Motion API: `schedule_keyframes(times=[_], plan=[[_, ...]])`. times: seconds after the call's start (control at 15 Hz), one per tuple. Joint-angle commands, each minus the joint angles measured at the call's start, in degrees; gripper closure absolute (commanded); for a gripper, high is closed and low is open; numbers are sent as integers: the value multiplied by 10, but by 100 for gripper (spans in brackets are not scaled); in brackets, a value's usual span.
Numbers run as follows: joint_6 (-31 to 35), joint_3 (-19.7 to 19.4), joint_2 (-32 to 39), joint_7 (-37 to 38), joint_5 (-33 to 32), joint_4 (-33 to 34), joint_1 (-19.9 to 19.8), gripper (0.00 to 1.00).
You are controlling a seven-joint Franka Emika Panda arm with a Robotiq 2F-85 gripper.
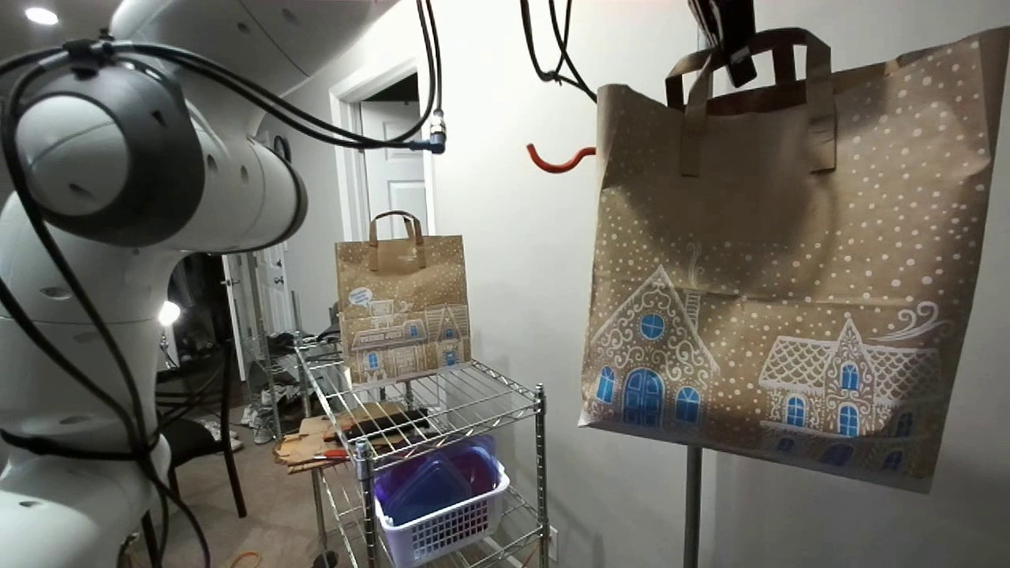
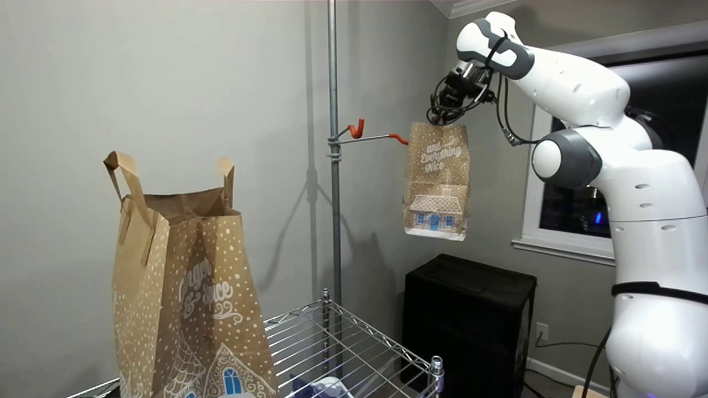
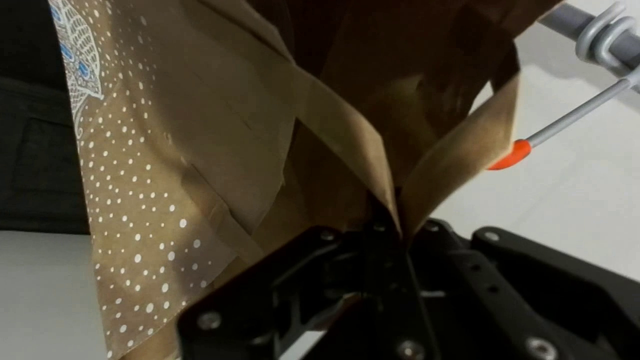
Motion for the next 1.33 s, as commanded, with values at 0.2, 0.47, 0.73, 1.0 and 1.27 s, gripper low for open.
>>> schedule_keyframes(times=[0.2,0.47,0.73,1.0,1.27], plan=[[-24,5,13,-35,-9,12,7,95],[-29,4,15,-47,-13,9,11,95],[-27,3,18,-54,-17,9,12,95],[-22,-1,11,-56,-27,7,12,96],[-18,-9,4,-54,-45,19,10,96]])
